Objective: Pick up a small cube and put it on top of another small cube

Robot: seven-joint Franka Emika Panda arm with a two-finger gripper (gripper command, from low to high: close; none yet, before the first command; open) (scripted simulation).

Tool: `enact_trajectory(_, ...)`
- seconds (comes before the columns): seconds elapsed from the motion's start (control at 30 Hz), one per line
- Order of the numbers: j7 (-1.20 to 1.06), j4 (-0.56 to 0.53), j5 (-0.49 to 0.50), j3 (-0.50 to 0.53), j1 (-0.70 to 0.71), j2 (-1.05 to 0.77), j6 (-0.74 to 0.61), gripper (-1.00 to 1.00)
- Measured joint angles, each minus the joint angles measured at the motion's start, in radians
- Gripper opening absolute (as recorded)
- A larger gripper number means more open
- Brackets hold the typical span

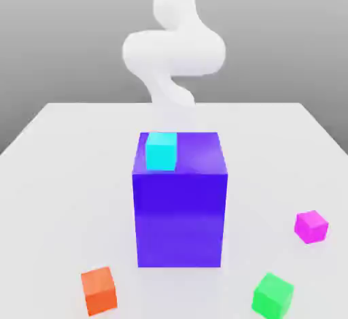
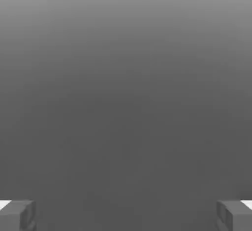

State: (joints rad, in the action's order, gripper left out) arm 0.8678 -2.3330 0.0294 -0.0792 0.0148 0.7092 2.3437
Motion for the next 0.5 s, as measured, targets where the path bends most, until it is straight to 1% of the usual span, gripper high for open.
enact_trajectory(0.3,0.265,-0.12,0.133,-0.274,0.03,-0.331,0.158,0.0)
enact_trajectory(0.5,0.452,-0.198,0.238,-0.415,0.012,-0.552,0.261,0.0)
